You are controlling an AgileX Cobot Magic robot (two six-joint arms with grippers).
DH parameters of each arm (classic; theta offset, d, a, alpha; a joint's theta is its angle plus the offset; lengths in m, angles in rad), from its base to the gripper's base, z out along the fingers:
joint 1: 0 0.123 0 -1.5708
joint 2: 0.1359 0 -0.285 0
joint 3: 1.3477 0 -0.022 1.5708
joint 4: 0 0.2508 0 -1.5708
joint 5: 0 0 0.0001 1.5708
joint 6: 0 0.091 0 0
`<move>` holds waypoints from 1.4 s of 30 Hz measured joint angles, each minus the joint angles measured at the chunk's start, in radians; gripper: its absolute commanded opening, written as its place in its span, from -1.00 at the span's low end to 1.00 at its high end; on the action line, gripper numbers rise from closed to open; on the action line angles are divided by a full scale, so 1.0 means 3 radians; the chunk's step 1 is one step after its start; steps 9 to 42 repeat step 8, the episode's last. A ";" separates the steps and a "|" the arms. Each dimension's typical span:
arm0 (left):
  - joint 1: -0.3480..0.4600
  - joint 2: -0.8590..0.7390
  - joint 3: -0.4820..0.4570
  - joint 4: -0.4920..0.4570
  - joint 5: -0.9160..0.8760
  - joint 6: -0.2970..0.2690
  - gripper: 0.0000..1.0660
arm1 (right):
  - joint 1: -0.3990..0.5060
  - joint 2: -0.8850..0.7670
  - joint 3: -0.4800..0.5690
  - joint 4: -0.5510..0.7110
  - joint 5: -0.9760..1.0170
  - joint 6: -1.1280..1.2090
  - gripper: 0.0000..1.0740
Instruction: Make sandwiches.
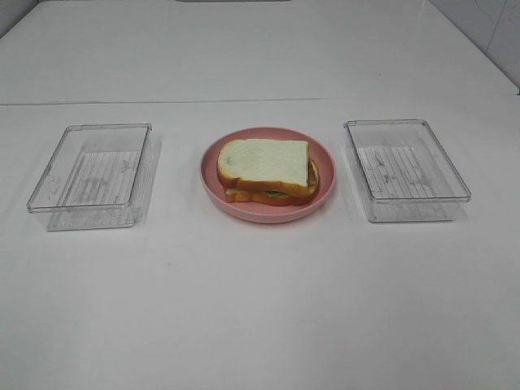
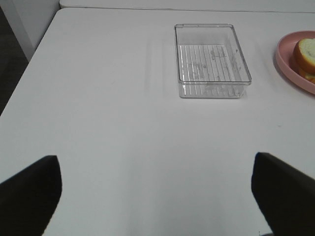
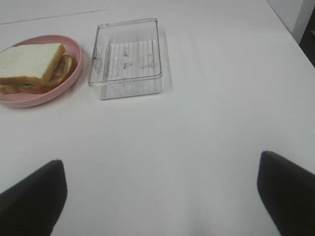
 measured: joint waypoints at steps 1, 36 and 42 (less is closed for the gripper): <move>0.0000 0.0000 0.0000 0.0000 0.0000 0.0000 0.89 | 0.0000 0.0000 0.0000 0.0000 0.0000 0.0000 0.83; 0.0000 0.0000 0.0000 0.0000 0.0000 0.0000 0.89 | 0.0000 0.0000 0.0000 0.0000 0.0000 0.0000 0.83; 0.0000 0.0000 0.0000 0.0000 0.0000 0.0000 0.89 | 0.0000 0.0000 0.0000 0.0000 0.0000 0.0000 0.83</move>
